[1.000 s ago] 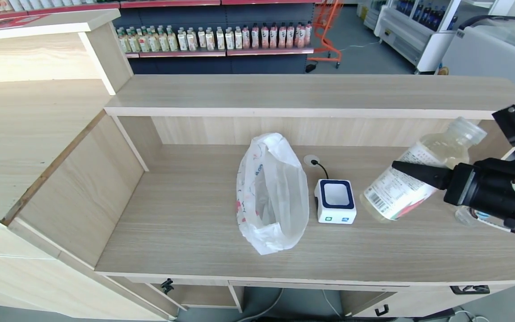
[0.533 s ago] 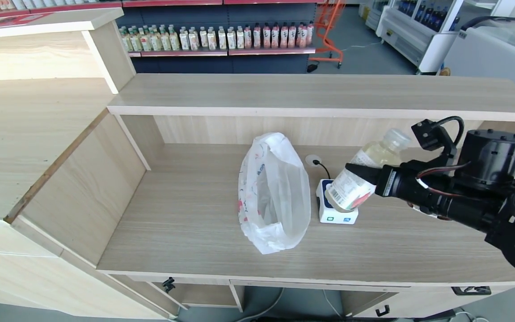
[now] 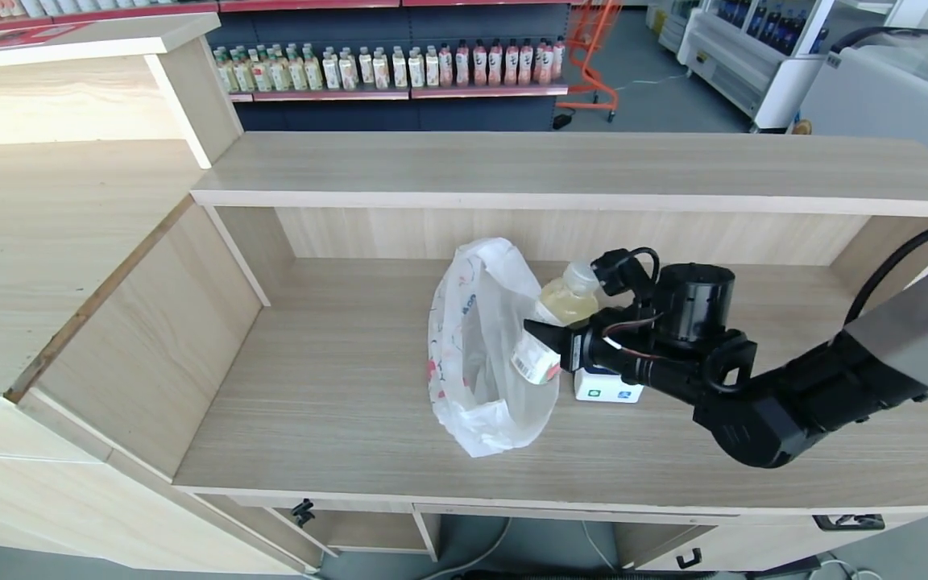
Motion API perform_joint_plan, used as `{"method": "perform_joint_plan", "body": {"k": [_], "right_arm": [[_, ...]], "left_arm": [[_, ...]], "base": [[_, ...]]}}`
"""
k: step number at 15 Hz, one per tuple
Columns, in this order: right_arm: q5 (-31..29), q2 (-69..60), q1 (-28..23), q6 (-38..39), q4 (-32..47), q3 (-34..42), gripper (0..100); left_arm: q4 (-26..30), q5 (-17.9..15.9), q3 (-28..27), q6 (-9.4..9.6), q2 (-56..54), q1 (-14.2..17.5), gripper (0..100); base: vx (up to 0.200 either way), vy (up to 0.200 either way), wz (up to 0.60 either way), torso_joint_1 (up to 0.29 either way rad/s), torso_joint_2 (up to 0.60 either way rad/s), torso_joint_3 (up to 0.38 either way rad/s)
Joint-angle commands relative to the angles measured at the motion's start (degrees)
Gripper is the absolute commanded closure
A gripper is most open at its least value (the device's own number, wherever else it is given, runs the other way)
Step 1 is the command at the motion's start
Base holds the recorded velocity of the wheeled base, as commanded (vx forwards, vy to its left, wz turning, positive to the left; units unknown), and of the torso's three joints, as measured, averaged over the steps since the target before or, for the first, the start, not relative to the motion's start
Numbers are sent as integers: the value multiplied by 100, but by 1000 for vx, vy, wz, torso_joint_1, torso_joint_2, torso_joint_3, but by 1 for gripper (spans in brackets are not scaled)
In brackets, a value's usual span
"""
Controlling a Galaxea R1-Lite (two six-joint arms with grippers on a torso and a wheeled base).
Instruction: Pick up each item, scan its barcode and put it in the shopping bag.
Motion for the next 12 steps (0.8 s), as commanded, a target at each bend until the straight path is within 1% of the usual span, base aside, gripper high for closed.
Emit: {"method": "perform_joint_plan", "body": {"k": [1, 5, 9, 12], "right_arm": [[12, 716, 109, -266, -262, -230, 100], [21, 1401, 205, -961, -543, -740, 100], [21, 1753, 390, -1057, -657, -1135, 100], [21, 2034, 434, -1391, -666, -1549, 100]], "left_arm": [[0, 7, 1, 2, 9, 1, 0], [0, -1, 1, -7, 9, 1, 0], [0, 7, 1, 2, 9, 1, 0], [0, 7, 1, -7, 9, 1, 0]], "base": [[0, 0, 0, 0, 0, 0], [0, 0, 0, 0, 0, 0], [0, 0, 0, 0, 0, 0], [0, 0, 0, 0, 0, 0]]}}
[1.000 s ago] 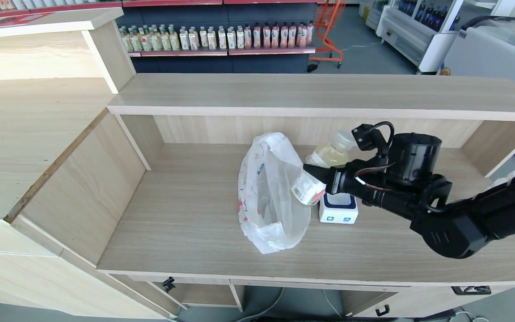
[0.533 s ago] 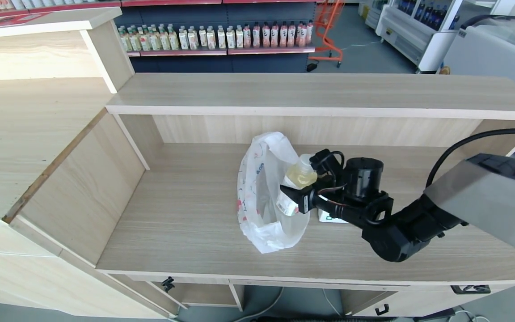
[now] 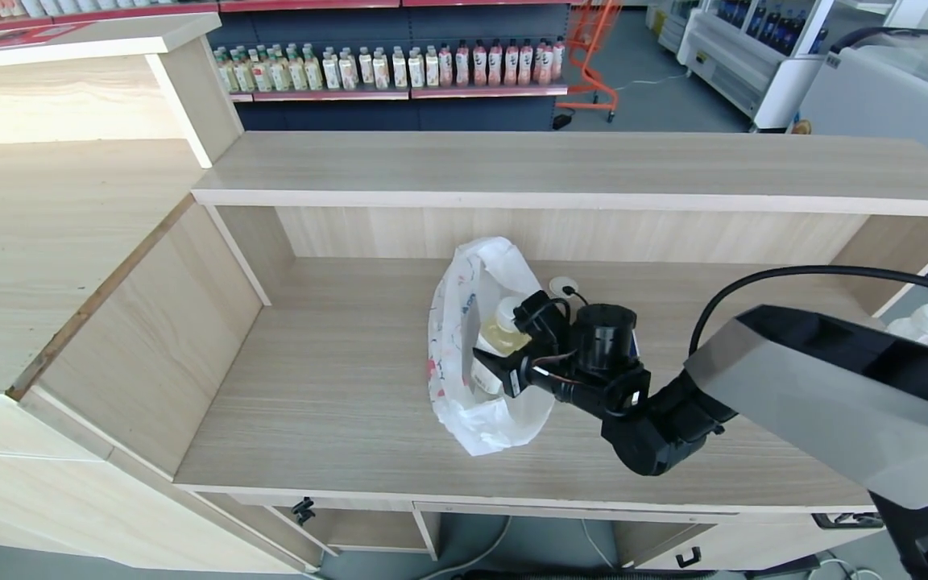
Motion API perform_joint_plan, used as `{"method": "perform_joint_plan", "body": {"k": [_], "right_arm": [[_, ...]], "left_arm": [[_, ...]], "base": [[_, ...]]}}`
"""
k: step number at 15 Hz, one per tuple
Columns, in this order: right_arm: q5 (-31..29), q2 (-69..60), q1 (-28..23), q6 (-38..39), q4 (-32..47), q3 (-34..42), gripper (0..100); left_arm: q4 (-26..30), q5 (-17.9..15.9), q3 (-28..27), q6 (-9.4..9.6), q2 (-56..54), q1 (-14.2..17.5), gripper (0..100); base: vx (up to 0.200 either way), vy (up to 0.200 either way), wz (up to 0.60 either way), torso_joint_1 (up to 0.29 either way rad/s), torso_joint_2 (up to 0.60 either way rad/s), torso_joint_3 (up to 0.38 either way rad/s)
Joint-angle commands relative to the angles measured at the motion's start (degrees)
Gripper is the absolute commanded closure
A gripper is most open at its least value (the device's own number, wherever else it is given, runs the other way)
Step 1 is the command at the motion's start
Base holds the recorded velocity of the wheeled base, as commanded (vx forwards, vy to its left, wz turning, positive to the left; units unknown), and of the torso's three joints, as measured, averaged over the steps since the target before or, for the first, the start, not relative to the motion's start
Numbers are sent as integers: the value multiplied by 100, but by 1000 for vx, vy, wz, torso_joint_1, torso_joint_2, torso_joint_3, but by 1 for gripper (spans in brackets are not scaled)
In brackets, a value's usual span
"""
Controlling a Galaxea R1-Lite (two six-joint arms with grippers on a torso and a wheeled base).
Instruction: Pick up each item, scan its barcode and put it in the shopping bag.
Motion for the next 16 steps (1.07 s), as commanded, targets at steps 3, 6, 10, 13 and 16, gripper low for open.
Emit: {"method": "perform_joint_plan", "body": {"k": [3, 6, 10, 13, 16], "right_arm": [[16, 378, 88, -43, -131, -240, 100], [25, 404, 88, -122, -184, -196, 0], [34, 17, 70, 353, -140, -99, 0], [25, -879, 26, 1733, 220, 305, 0], [43, -2294, -273, 2427, 1222, 1228, 0]], "left_arm": [[2, 5, 1, 2, 9, 1, 0], [2, -4, 1, 2, 9, 1, 0], [2, -4, 1, -7, 9, 1, 0], [2, 5, 1, -7, 9, 1, 0], [2, -4, 1, 2, 9, 1, 0]], "base": [[0, 0, 0, 0, 0, 0], [0, 0, 0, 0, 0, 0], [0, 0, 0, 0, 0, 0], [0, 0, 0, 0, 0, 0], [0, 0, 0, 0, 0, 0]]}}
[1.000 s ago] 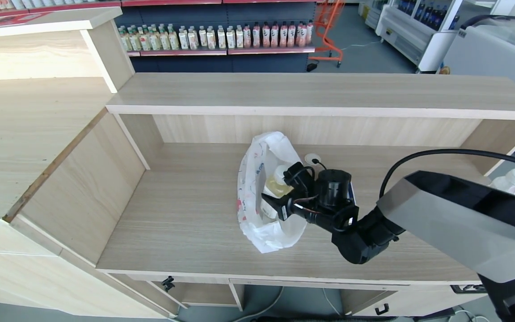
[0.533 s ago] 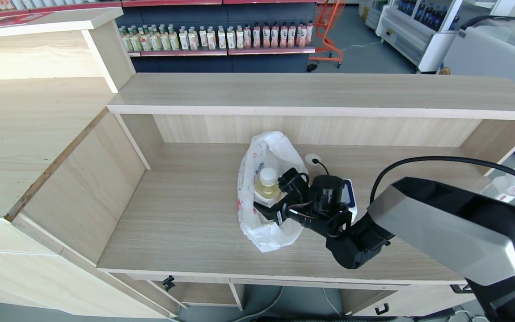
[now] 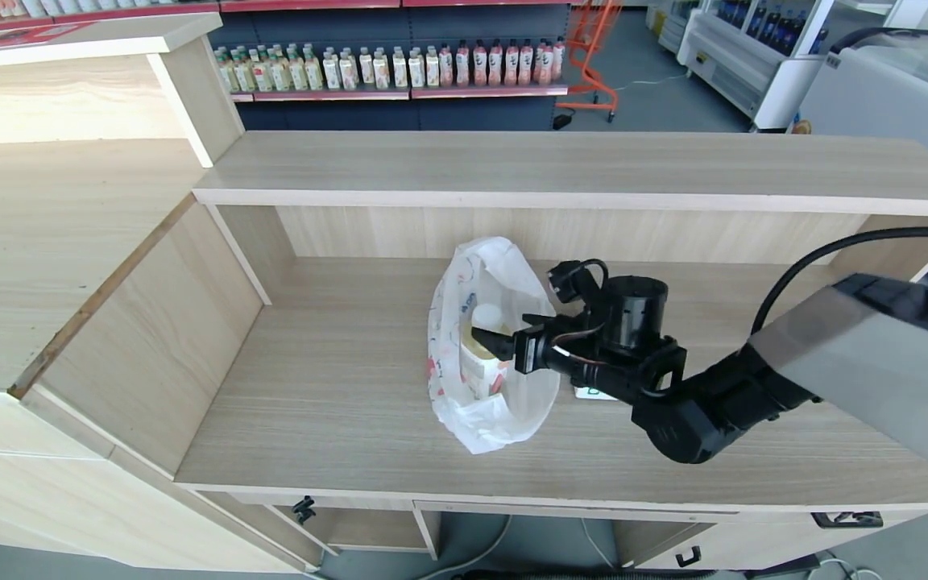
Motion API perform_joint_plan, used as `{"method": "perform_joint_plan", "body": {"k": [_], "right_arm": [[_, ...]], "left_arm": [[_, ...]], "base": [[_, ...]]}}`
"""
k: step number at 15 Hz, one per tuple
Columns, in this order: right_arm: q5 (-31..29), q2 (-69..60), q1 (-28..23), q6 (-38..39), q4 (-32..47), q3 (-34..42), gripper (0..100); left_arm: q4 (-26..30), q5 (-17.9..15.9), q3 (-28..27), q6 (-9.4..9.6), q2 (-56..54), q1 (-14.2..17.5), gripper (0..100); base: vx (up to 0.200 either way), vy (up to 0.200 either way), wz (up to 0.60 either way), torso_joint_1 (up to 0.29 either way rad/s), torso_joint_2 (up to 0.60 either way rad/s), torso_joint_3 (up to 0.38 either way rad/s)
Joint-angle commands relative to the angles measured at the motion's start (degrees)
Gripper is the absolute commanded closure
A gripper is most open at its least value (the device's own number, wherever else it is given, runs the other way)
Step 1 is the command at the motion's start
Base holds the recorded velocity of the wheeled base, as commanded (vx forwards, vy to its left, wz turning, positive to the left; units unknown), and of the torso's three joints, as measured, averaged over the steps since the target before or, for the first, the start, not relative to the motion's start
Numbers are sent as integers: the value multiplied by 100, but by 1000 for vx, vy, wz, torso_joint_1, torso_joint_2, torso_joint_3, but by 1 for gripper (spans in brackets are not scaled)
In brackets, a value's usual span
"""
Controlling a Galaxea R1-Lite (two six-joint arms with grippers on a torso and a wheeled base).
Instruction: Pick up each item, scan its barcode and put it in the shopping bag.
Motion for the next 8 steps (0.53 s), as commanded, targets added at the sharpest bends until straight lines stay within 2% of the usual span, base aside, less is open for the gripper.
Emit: {"method": "perform_joint_plan", "body": {"k": [1, 2, 4, 6, 8], "right_arm": [[135, -1845, -315, 467, 923, 987, 0], [408, -2575, -385, 722, 1415, 1224, 0], [355, -3788, -402, 871, 2610, 1567, 0], [-146, -4271, -534, 845, 2865, 1620, 0], [-471, -4667, -991, 572, 3392, 1620, 0]], "left_arm": [[0, -1, 1, -7, 9, 1, 0], [0, 7, 1, 2, 9, 1, 0], [0, -1, 1, 2, 9, 1, 0], [0, -1, 1, 2, 9, 1, 0], [0, -1, 1, 2, 9, 1, 0]], "base": [[0, 0, 0, 0, 0, 0], [0, 0, 0, 0, 0, 0], [0, 0, 0, 0, 0, 0], [0, 0, 0, 0, 0, 0], [0, 0, 0, 0, 0, 0]]}}
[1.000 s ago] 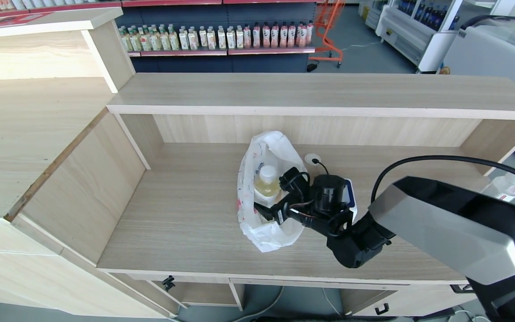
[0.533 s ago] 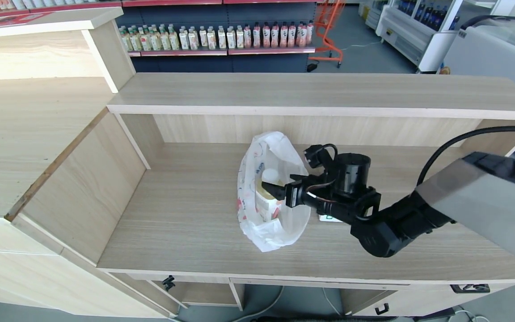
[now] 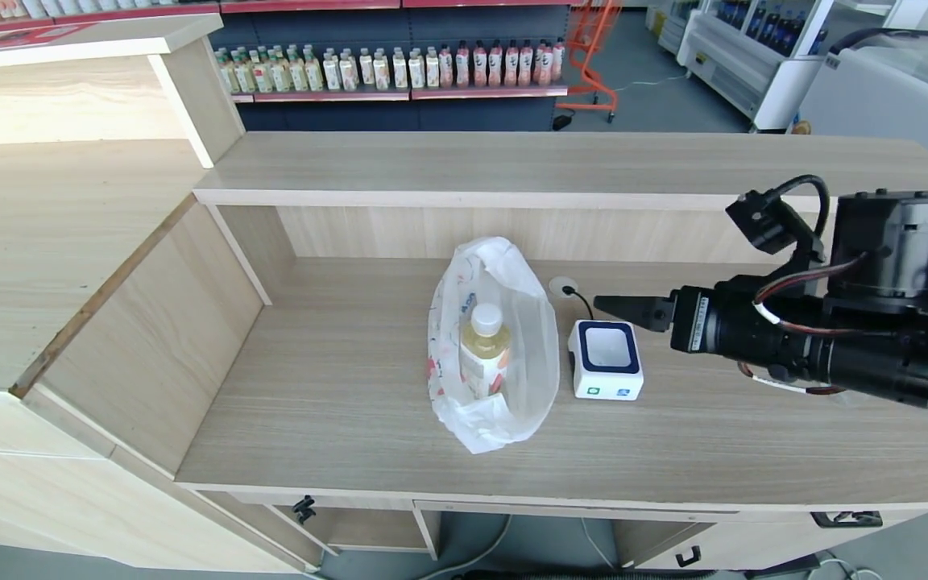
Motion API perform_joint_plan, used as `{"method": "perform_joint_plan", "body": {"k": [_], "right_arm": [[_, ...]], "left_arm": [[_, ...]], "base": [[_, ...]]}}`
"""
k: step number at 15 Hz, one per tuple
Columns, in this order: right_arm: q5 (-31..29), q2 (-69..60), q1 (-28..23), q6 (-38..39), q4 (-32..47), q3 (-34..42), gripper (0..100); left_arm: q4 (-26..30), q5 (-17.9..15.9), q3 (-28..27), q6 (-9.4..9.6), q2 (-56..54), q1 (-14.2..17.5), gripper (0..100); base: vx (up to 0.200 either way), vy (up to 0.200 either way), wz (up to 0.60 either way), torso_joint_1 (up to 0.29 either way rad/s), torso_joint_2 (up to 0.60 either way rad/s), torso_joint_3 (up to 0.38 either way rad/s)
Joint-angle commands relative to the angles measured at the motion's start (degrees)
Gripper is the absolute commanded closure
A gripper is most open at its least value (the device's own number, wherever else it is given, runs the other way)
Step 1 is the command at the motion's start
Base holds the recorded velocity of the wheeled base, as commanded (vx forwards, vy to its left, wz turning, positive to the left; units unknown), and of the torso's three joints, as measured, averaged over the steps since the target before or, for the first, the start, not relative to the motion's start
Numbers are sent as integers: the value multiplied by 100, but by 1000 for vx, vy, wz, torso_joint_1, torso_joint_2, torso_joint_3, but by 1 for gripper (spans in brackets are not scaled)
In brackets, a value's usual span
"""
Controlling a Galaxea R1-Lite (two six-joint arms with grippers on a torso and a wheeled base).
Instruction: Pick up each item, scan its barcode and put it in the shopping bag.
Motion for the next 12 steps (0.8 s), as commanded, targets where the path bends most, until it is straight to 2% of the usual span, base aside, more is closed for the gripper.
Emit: {"method": "perform_joint_plan", "body": {"k": [1, 3, 7, 12], "right_arm": [[-339, -1073, -564, -298, 529, 201, 0], [-682, -1364, -793, -342, 582, 526, 0], [-735, -1891, -960, -570, 599, 931, 0], [-682, -1671, -933, -685, 591, 860, 0]], "left_arm": [[0, 7, 1, 4, 9, 1, 0], [0, 7, 1, 4, 9, 1, 0], [0, 7, 1, -13, 79, 1, 0], [0, -1, 1, 13, 18, 1, 0]], "base": [[0, 0, 0, 0, 0, 0], [0, 0, 0, 0, 0, 0], [0, 0, 0, 0, 0, 0], [0, -200, 0, 2, 2, 3]]}}
